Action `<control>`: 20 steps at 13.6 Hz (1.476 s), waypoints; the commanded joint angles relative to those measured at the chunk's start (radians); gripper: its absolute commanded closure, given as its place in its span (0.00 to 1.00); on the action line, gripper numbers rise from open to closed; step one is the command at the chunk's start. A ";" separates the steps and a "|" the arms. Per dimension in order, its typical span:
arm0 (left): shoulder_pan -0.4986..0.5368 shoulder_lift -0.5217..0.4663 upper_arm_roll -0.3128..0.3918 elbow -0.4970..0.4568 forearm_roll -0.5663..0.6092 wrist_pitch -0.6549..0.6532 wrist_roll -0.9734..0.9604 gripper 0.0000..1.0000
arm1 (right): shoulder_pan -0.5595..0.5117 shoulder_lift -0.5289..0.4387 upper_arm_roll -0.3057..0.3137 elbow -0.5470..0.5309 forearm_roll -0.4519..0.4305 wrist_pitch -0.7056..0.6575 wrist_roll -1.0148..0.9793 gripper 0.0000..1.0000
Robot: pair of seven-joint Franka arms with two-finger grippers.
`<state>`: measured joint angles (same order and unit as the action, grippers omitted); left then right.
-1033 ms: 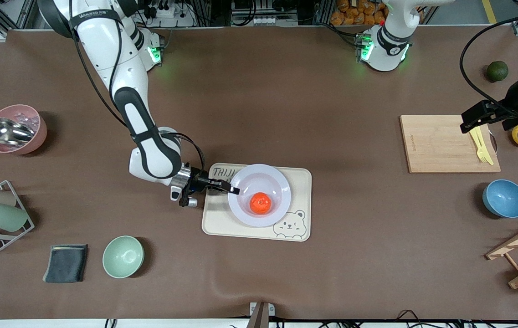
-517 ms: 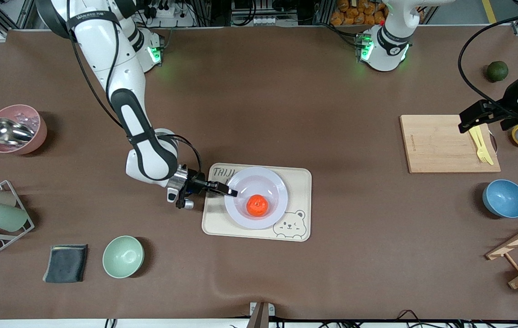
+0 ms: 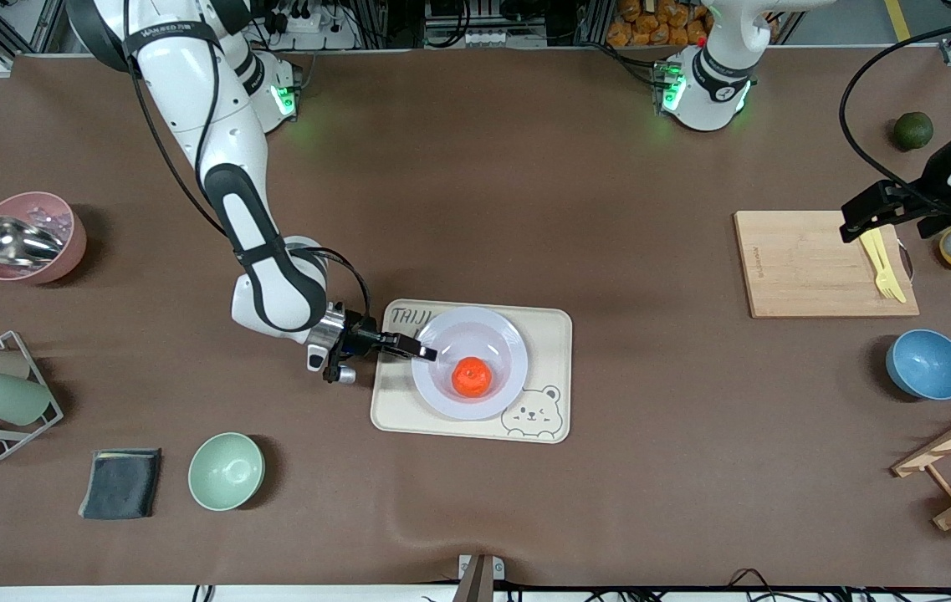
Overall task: Place orange and plate with both arms
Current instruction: 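Set the plate down on the tray with the right gripper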
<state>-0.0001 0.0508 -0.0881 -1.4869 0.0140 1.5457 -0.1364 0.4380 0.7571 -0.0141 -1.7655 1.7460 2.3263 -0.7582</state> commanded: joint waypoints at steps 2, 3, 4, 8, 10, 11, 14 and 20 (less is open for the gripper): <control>0.006 -0.026 -0.002 -0.006 -0.014 -0.016 -0.002 0.00 | -0.013 0.019 0.008 0.020 0.003 0.005 0.008 0.56; 0.006 -0.031 -0.002 -0.006 -0.016 -0.018 -0.003 0.00 | -0.013 0.021 0.008 0.017 -0.019 0.008 0.025 0.57; 0.006 -0.031 -0.002 -0.006 -0.014 -0.018 -0.003 0.00 | -0.022 0.013 0.008 0.009 -0.038 0.007 0.042 0.57; 0.002 -0.028 -0.004 -0.007 -0.011 -0.019 -0.009 0.00 | -0.032 0.008 0.008 0.015 -0.103 0.005 0.120 0.51; 0.000 -0.028 -0.004 -0.007 -0.016 -0.019 -0.009 0.00 | -0.028 -0.002 0.008 0.018 -0.178 0.005 0.215 0.51; -0.001 -0.028 -0.004 -0.010 -0.016 -0.021 -0.012 0.00 | -0.031 -0.011 0.008 0.018 -0.212 0.005 0.255 0.51; 0.000 -0.022 -0.004 -0.010 -0.016 -0.021 -0.008 0.00 | -0.054 -0.028 0.008 0.018 -0.275 -0.004 0.309 0.51; 0.000 -0.029 -0.004 -0.009 -0.016 -0.047 -0.011 0.00 | -0.085 -0.117 0.008 0.018 -0.595 -0.027 0.589 0.47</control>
<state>-0.0009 0.0388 -0.0906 -1.4941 0.0140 1.5170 -0.1395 0.3831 0.6965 -0.0223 -1.7310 1.2638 2.3265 -0.2734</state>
